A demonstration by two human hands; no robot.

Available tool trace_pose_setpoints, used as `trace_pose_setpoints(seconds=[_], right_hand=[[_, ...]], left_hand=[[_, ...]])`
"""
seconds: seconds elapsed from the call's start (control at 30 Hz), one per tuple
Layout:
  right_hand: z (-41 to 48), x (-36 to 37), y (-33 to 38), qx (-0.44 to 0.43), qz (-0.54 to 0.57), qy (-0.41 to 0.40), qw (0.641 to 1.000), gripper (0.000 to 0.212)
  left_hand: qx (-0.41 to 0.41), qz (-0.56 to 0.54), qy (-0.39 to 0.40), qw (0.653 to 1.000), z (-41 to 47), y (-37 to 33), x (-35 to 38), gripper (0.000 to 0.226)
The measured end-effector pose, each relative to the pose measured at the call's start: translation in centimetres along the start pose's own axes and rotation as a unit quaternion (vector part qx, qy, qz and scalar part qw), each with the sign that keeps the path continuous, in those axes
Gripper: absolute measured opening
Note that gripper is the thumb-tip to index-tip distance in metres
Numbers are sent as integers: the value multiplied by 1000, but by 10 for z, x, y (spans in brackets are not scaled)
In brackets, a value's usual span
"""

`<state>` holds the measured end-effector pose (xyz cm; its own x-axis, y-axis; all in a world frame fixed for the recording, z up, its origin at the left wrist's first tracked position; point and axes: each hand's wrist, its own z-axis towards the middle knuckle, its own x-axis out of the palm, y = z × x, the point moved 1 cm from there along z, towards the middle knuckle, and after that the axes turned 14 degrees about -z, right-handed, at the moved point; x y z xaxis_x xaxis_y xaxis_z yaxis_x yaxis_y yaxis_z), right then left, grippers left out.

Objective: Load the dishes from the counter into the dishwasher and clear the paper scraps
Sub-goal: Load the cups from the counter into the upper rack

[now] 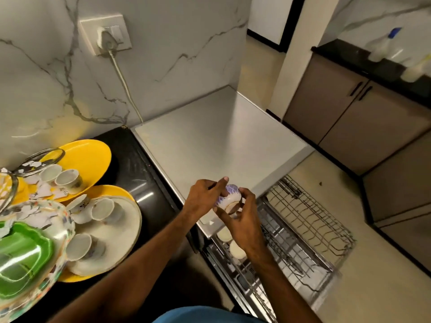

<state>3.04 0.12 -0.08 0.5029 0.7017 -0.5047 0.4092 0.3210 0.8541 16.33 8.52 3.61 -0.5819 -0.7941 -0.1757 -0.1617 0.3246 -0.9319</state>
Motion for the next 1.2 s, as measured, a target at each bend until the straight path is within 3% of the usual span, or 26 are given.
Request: trace_pose_setpoints(seconds=[0.23,0.4,0.47,0.63,0.87,1.2], right_hand=[[-13,-44,-81,34,-66,-29,997,90],[-35,-62,-142,78,-170,14,982,89],[-42,-64,-161,100,-214,41,971,93],[-43,-55,-192,88,-306,111,942,95],[-34,-40,-226,49,-407,211,887,89],[-24,-11,-265,-2,-501,274,821,85]], left_hand=[[-64,13,137,988,-12,38,75,38],[-96,148,184,967,-24,77,112,45],[-78,254,203,942,-29,88,122,43],[-101,343,260,897,-34,124,130,42],[-111,406,224,879,-27,155,129,62],[-119,396,184,892,-21,183,129,50]])
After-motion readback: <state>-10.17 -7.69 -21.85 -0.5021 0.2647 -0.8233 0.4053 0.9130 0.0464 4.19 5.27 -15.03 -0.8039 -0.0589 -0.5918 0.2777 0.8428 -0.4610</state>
